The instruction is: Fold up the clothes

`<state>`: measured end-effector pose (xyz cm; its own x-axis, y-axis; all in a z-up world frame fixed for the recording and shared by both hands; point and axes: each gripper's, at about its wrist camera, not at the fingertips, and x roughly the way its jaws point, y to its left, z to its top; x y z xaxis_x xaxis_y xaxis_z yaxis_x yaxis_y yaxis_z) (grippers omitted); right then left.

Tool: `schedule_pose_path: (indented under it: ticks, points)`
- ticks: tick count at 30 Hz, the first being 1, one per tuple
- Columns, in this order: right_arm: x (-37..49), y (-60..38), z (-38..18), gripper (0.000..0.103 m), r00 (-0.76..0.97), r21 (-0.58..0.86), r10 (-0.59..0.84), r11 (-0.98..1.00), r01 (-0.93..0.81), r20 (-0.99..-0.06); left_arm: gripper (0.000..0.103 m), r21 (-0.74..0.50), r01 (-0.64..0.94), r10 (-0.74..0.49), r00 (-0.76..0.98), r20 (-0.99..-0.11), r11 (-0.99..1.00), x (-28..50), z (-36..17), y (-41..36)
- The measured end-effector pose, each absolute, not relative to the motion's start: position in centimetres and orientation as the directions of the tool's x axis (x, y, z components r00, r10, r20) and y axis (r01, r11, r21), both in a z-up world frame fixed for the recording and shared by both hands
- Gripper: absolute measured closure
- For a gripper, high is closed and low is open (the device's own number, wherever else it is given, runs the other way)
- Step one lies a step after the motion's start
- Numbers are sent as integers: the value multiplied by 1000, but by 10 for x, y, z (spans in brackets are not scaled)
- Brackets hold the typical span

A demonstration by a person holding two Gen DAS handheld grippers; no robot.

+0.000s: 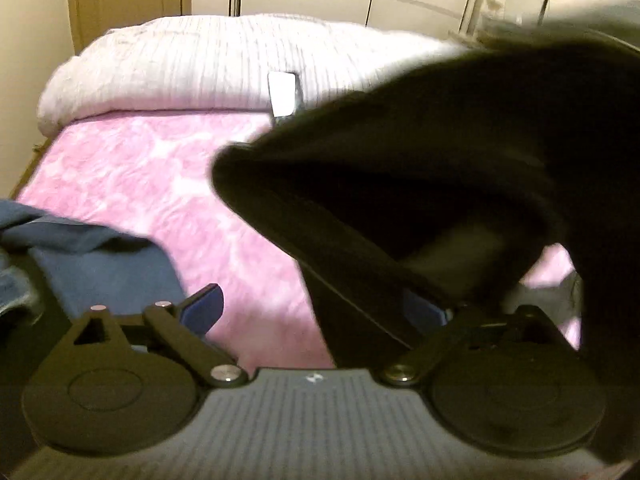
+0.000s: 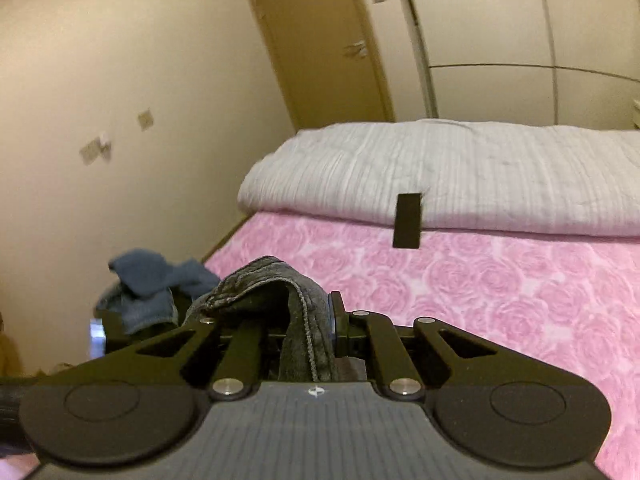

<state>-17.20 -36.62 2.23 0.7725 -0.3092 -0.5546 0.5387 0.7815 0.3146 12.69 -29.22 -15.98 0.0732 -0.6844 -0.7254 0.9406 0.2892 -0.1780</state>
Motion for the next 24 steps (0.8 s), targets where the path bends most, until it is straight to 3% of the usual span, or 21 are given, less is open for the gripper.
schedule_pose_path:
  ticks: [3, 5, 6, 7, 8, 9, 16, 19, 21, 23, 24]
  points:
    - [-193, -366, 29, 92, 762, 336, -329, 750, 570, -558, 10, -335, 909, -700, -72, -711, 247, 145, -177, -331]
    - [-207, -365, 28, 92, 744, 336, -346, 729, 597, -571, 29, -471, 861, -707, -213, -674, 189, 148, -190, -356]
    - [-213, -363, 26, 92, 731, 332, -355, 717, 613, -583, 32, -500, 846, -692, -248, -678, 187, 147, -196, -367]
    - [-218, -362, 22, 92, 721, 337, -362, 702, 628, -591, 58, -513, 836, -671, -267, -691, 195, 145, -201, -378]
    - [-223, -360, 19, 92, 710, 341, -368, 686, 643, -600, 94, -525, 826, -650, -287, -704, 205, 143, -207, -389]
    - [-229, -358, 15, 92, 702, 349, -375, 667, 658, -606, 103, -528, 825, -636, -301, -711, 200, 139, -208, -397]
    - [-285, -345, 1, 91, 702, 491, -429, 507, 708, -569, 103, -530, 847, -767, -311, -561, 44, 110, -121, -411]
    - [-302, -343, 5, 91, 735, 537, -440, 503, 677, -516, 103, -457, 889, -781, -261, -567, 35, 104, -88, -419]
    - [-313, -346, 9, 91, 759, 565, -442, 506, 651, -479, 90, -384, 921, -762, -201, -616, 67, 99, -89, -411]
    - [-321, -353, 10, 91, 790, 603, -428, 511, 612, -439, 50, -257, 961, -730, -104, -676, 100, 90, -103, -390]
    - [-324, -357, 11, 91, 805, 617, -416, 519, 592, -423, 44, -183, 978, -710, -56, -701, 104, 85, -113, -381]
